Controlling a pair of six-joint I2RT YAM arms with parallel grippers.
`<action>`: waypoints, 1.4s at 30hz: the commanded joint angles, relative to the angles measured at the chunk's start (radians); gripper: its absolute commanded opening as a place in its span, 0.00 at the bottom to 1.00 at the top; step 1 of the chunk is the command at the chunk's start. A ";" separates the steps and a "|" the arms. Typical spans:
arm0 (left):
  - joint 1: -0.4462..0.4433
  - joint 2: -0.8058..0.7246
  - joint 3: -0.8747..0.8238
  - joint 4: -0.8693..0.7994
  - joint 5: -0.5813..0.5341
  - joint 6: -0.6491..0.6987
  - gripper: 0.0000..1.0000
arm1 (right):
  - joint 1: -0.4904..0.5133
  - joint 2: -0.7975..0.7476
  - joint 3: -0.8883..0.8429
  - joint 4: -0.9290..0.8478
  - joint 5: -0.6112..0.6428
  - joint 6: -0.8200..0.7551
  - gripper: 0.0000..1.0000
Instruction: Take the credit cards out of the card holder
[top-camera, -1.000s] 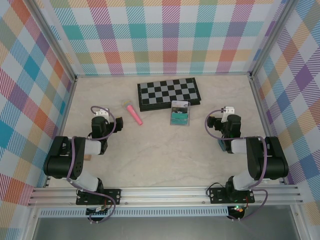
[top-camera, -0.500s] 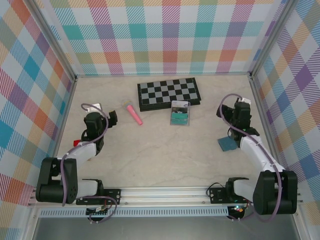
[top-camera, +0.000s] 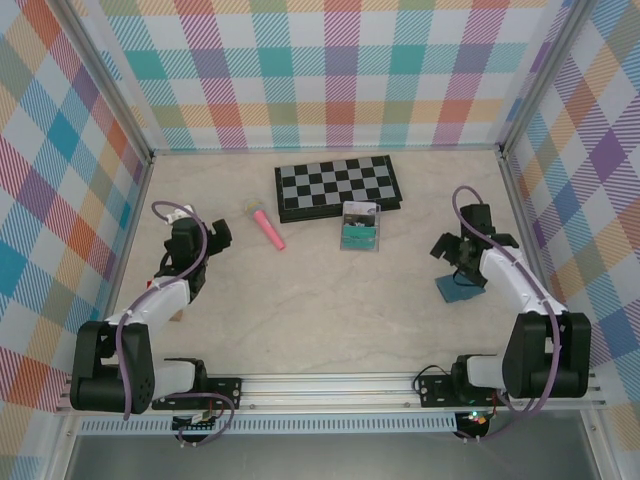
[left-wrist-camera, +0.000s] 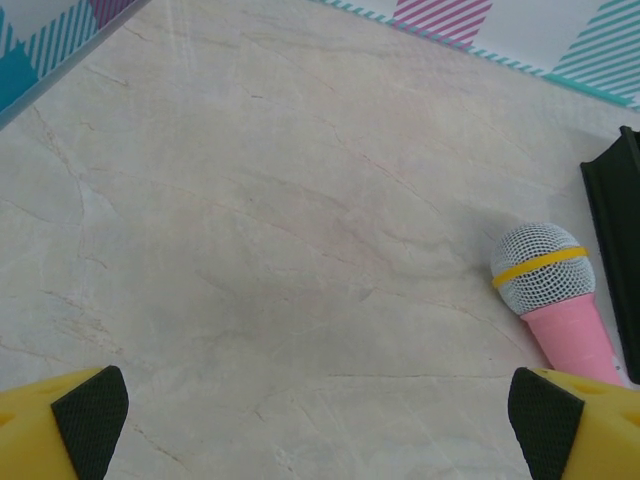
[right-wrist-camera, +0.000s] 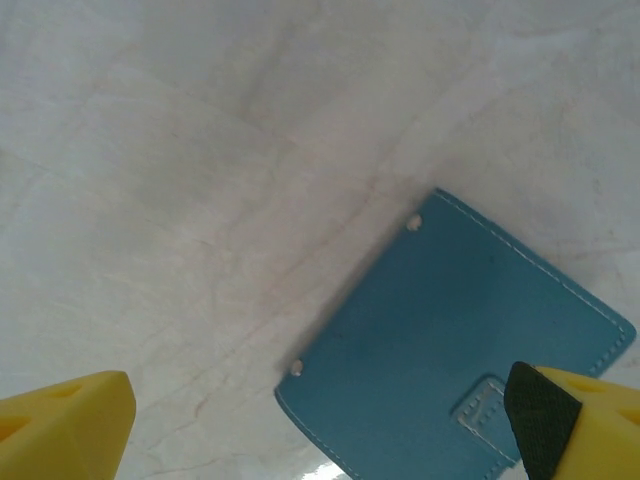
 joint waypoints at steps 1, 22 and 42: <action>-0.005 0.017 0.035 -0.045 0.049 -0.003 1.00 | -0.021 0.046 -0.008 -0.041 -0.005 0.048 0.98; -0.005 -0.008 -0.021 0.062 0.124 -0.015 1.00 | 0.084 0.190 -0.012 0.022 -0.274 0.042 0.95; -0.006 -0.031 -0.088 0.163 0.194 -0.064 1.00 | 0.550 0.210 0.120 0.104 -0.351 0.194 0.95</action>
